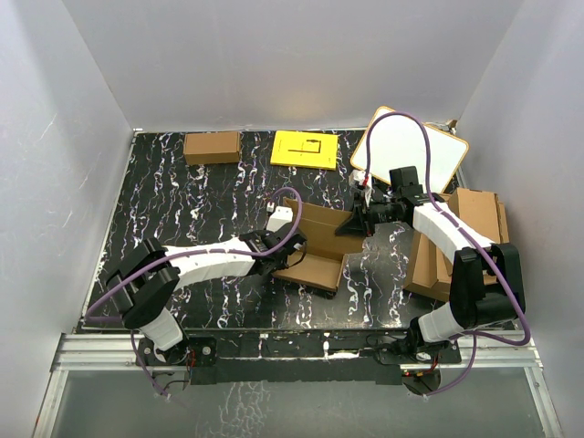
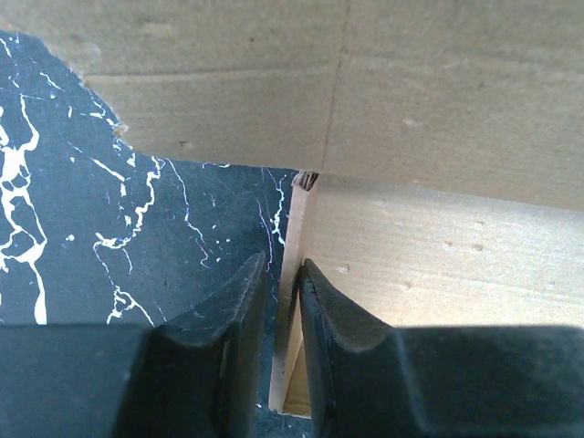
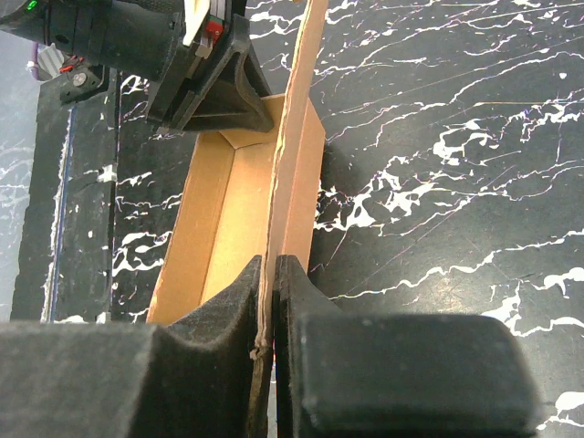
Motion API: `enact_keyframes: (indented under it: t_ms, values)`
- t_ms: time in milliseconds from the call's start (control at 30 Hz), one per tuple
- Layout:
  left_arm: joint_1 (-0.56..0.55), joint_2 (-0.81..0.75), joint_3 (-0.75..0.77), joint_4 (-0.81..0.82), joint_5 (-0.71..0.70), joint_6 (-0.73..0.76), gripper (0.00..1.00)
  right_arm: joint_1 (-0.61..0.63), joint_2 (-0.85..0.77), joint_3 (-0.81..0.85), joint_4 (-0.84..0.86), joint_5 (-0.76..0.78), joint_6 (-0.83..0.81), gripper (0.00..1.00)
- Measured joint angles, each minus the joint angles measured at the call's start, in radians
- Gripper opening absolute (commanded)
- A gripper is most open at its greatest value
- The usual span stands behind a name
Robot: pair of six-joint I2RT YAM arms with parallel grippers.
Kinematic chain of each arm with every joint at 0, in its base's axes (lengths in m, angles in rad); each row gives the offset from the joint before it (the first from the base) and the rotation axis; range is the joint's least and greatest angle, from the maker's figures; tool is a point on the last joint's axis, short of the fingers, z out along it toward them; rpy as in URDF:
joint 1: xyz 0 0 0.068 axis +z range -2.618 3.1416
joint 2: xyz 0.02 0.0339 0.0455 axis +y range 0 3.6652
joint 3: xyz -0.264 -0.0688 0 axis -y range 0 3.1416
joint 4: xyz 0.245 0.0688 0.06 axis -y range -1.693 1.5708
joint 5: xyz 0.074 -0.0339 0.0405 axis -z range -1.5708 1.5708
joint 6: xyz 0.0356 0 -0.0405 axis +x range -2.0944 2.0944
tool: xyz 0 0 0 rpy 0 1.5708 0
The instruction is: Fold the paper box
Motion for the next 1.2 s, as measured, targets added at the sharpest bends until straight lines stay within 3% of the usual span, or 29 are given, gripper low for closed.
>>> enact_keyframes:
  t_ms: [133, 267, 733, 900, 1167, 1200]
  values:
    - [0.0, 0.008, 0.002, 0.0, -0.002, 0.003, 0.18, 0.001, 0.0, 0.0, 0.0, 0.002, 0.0, 0.08]
    - [-0.002, 0.019, 0.006, -0.001, -0.004, 0.006, 0.0, 0.006, 0.0, 0.0, 0.0, 0.005, 0.0, 0.08]
    - [-0.009, 0.031, 0.025, -0.012, -0.005, 0.014, 0.03, 0.006, 0.0, -0.001, 0.016, 0.01, -0.001, 0.08]
    - [-0.009, 0.031, 0.026, -0.015, -0.005, 0.022, 0.12, 0.006, 0.0, -0.001, 0.016, 0.01, -0.001, 0.08]
    - [-0.009, 0.031, 0.026, -0.018, -0.004, 0.035, 0.12, 0.006, 0.0, -0.001, 0.016, 0.009, 0.0, 0.08]
    - [-0.009, 0.031, 0.026, -0.018, -0.004, 0.036, 0.09, 0.006, 0.0, -0.001, 0.016, 0.009, 0.0, 0.08]
